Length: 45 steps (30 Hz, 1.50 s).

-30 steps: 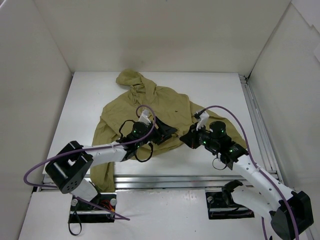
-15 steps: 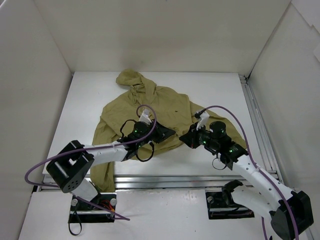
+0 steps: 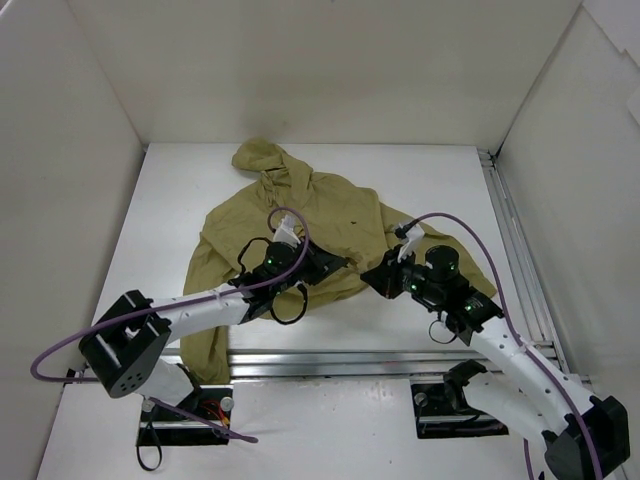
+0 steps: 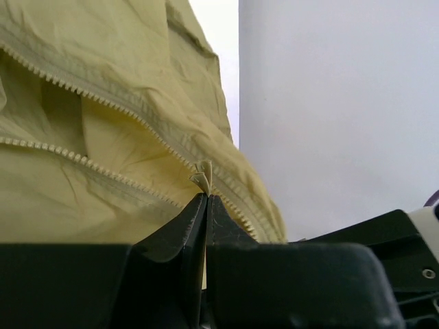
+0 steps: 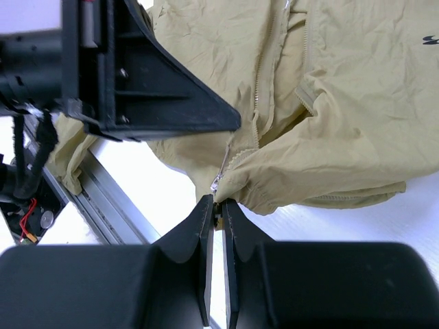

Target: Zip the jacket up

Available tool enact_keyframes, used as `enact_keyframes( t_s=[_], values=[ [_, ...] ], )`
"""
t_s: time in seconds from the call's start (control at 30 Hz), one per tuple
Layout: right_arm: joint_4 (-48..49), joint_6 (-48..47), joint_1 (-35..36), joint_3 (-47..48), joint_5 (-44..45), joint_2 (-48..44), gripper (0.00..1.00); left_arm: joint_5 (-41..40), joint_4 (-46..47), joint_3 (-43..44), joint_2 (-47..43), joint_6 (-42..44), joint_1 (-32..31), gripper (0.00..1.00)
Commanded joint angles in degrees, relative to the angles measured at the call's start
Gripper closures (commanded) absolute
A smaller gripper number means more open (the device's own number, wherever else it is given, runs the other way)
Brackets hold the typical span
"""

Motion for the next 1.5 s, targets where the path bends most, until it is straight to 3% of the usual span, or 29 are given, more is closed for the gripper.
enact_keyframes(
  t_s=[0.0,0.53,0.73,0.9,0.97,1.2,1.37,1.47],
  values=[
    [2.2,0.16,-0.21,1.6,-0.36,-1.27,1.0,-5.53,-2.55,2.98,-3.84,3.7,0.38,1.0],
    [-3.25,0.86,-0.21,4.76,-0.8,-4.35,1.0,-10.37,-3.25,3.42,-2.27,8.01,0.91,1.0],
    [-3.69,0.51,-0.21,4.85,-0.8,-3.47,1.0,-4.49,0.08,3.68,-2.09,13.08,0.91,1.0],
    [-4.48,-0.11,-0.29,5.46,-0.45,-2.59,1.0,2.72,-3.51,4.13,-3.23,25.75,0.91,0.82],
    [-4.83,-0.11,-0.21,5.81,0.43,-1.63,1.0,3.26,-5.09,2.03,-3.32,28.66,0.39,0.8],
    [-7.72,3.67,-0.3,4.85,4.21,3.21,1.0,-2.89,-10.63,-2.03,2.9,25.25,-4.44,0.8],
    [-14.04,8.76,-0.29,4.67,8.25,7.24,1.0,-1.58,-15.54,4.8,12.3,23.92,-8.93,0.82],
    [-17.91,12.27,-0.47,4.15,10.44,7.43,1.0,-1.67,-19.06,6.84,13.2,23.31,-11.04,0.82]
  ],
)
